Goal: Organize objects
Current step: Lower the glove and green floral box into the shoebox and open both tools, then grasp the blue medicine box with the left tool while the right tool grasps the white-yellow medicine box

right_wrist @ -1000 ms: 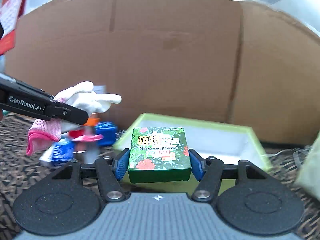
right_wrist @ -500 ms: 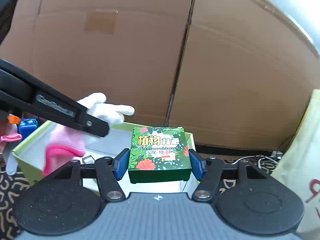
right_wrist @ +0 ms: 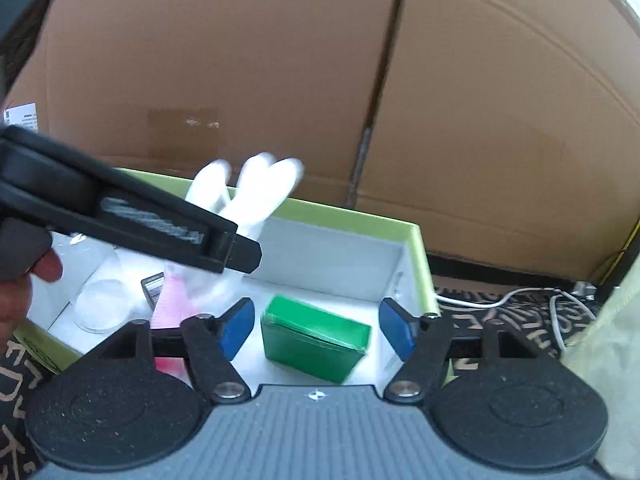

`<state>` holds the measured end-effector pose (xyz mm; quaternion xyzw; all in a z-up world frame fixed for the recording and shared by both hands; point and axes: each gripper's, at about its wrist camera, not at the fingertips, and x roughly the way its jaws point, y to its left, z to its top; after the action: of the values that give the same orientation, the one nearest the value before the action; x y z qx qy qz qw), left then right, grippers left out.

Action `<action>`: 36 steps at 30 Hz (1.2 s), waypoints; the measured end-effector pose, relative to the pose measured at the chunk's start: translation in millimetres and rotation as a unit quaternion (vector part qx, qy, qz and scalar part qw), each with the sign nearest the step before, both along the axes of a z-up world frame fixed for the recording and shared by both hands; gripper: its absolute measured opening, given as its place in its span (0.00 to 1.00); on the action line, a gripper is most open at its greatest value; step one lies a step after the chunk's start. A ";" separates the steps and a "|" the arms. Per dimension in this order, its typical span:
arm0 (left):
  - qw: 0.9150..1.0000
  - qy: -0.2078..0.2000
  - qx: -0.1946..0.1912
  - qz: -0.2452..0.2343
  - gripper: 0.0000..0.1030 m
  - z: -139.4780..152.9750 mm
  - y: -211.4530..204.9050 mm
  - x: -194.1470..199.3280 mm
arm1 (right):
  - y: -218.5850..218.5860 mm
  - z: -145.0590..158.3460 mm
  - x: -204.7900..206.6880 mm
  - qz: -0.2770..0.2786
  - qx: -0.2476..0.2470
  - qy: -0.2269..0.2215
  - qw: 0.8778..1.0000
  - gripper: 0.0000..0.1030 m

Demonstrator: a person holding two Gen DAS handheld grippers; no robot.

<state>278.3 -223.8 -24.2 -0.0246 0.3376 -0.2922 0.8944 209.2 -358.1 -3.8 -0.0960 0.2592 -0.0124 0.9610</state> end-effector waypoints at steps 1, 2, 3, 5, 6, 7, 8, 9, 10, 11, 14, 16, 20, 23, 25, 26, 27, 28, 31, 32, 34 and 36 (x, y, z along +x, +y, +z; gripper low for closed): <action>1.000 -0.016 -0.010 0.007 0.87 4.6 6.2 -7.5 | -0.3 5.9 -6.4 -0.003 -0.007 -0.011 1.000 0.73; 0.999 -0.032 -0.015 0.013 0.92 12.9 6.3 -14.8 | -0.1 12.8 -14.8 -0.007 -0.015 -0.025 1.000 0.78; 0.999 -0.046 -0.017 0.018 1.00 20.4 11.9 -23.8 | 0.0 20.2 -23.9 -0.013 -0.019 -0.043 0.999 0.80; 0.997 -0.072 -0.023 0.020 1.00 34.0 24.6 -42.7 | 0.9 33.5 -43.1 -0.025 -0.018 -0.075 0.997 0.84; 0.997 -0.078 -0.023 0.017 1.00 40.6 32.5 -51.4 | 2.2 39.9 -55.2 -0.027 -0.012 -0.089 0.996 0.85; 0.996 -0.082 -0.023 0.016 1.00 45.7 39.1 -60.9 | 3.8 44.6 -66.2 -0.025 -0.004 -0.101 0.995 0.86; 0.996 -0.088 -0.026 0.018 1.00 49.3 44.1 -69.9 | 6.7 48.7 -78.5 -0.021 0.005 -0.112 0.993 0.87; 0.995 -0.093 -0.029 0.021 1.00 52.5 48.3 -77.9 | 9.7 50.9 -88.0 -0.019 0.011 -0.120 0.993 0.87; 0.995 -0.096 -0.032 0.025 1.00 54.9 55.9 -88.3 | 13.7 52.3 -97.7 -0.017 0.016 -0.126 0.992 0.88; 0.994 -0.098 -0.033 0.029 1.00 56.4 65.0 -98.7 | 19.5 53.4 -109.5 -0.014 0.020 -0.131 0.991 0.88; 0.993 -0.106 -0.033 0.049 1.00 55.8 93.9 -129.4 | 33.5 46.9 -132.7 0.003 0.040 -0.138 0.990 0.90; 0.992 -0.108 -0.029 0.066 1.00 54.1 116.6 -148.8 | 45.4 35.8 -137.6 0.016 0.058 -0.135 0.989 0.91; 0.988 -0.109 -0.006 0.105 1.00 37.0 159.7 -183.5 | 76.1 14.1 -153.3 0.049 0.089 -0.105 0.989 0.91; 0.985 -0.097 0.011 0.140 1.00 19.4 186.7 -198.7 | 101.1 -5.9 -159.0 0.073 0.110 -0.078 0.988 0.91; 0.983 -0.082 0.017 0.164 1.00 10.2 206.9 -207.0 | 112.5 -16.0 -157.7 0.086 0.127 -0.060 0.986 0.91; 0.981 -0.076 0.018 0.176 1.00 5.1 217.0 -209.3 | 119.0 -21.7 -156.4 0.090 0.136 -0.049 0.985 0.91; 0.980 -0.071 0.021 0.185 1.00 -1.2 227.5 -212.6 | 126.5 -28.5 -160.1 0.093 0.142 -0.040 0.985 0.91; 0.978 -0.067 0.023 0.196 1.00 -6.0 235.7 -213.4 | 132.7 -33.3 -159.5 0.097 0.148 -0.031 0.984 0.91; 0.972 -0.045 0.016 0.229 1.00 -18.8 260.3 -210.4 | 148.8 -45.1 -156.8 0.112 0.156 -0.013 0.981 0.91; 0.971 -0.035 0.009 0.237 1.00 -22.2 268.3 -207.3 | 153.5 -46.6 -156.4 0.118 0.156 -0.008 0.981 0.91; 0.968 -0.025 -0.007 0.249 1.00 -26.9 281.7 -200.9 | 161.8 -48.4 -155.6 0.129 0.155 -0.001 0.979 0.91; 0.966 -0.022 -0.013 0.259 0.99 -28.2 289.5 -191.3 | 168.6 -48.6 -154.2 0.134 0.153 0.003 0.979 0.90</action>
<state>86.9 65.6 -52.3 -0.1162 0.2965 -0.0556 0.9463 54.9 -189.5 -52.4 0.0185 0.2459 0.1565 0.9564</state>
